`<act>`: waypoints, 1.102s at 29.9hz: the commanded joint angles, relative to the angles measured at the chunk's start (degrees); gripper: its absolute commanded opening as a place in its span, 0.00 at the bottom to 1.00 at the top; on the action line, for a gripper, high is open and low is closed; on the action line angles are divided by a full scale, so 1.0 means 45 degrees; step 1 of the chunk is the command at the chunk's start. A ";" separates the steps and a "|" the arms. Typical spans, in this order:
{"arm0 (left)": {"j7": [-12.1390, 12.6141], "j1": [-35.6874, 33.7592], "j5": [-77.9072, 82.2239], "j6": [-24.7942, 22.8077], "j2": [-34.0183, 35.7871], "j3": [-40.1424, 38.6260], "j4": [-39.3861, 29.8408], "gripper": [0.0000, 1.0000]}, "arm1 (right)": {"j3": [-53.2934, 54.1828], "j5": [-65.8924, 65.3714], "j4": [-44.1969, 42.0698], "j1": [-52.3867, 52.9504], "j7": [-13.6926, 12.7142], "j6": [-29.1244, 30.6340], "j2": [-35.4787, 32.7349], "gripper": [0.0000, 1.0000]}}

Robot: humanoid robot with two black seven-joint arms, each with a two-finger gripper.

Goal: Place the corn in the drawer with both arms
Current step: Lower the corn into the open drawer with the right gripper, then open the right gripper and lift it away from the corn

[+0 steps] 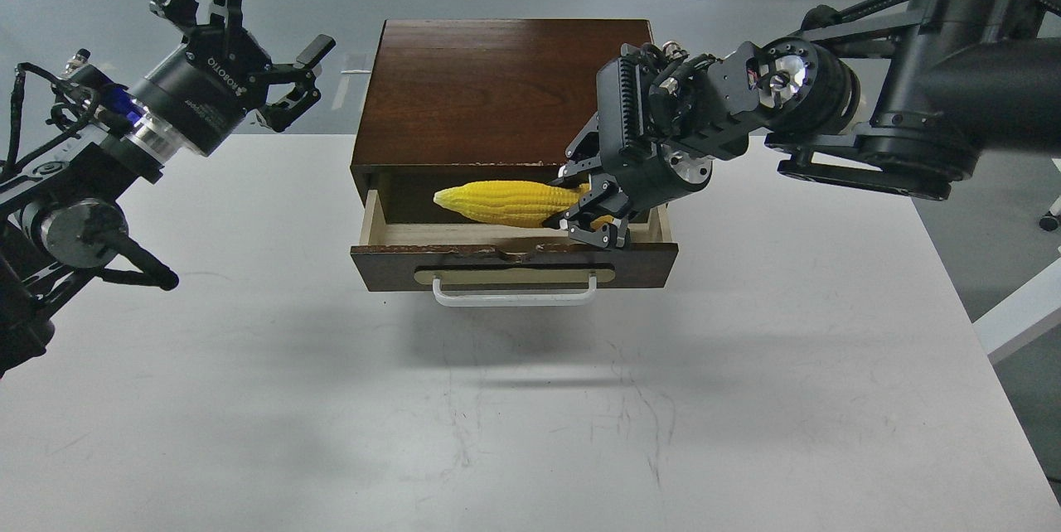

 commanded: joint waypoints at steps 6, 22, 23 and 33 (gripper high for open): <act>-0.0001 0.0000 0.0000 -0.0003 0.0000 -0.0014 -0.0002 0.98 | -0.0001 0.0003 0.0019 -0.0002 0.0000 0.0002 -0.0020 0.51; -0.0001 0.0000 0.0000 -0.0003 0.0000 -0.0014 -0.0002 0.98 | -0.0001 0.0003 0.0019 0.0018 0.0000 0.0021 -0.0020 0.64; -0.0001 0.0000 0.0000 -0.0003 0.0000 -0.0014 -0.0002 0.98 | -0.0001 0.0003 0.0019 0.0018 0.0000 0.0021 -0.0020 0.64; -0.0001 0.0000 0.0000 -0.0003 0.0000 -0.0151 -0.0002 0.98 | 0.0174 0.0548 0.0039 0.0291 0.0000 0.0021 -0.0176 0.65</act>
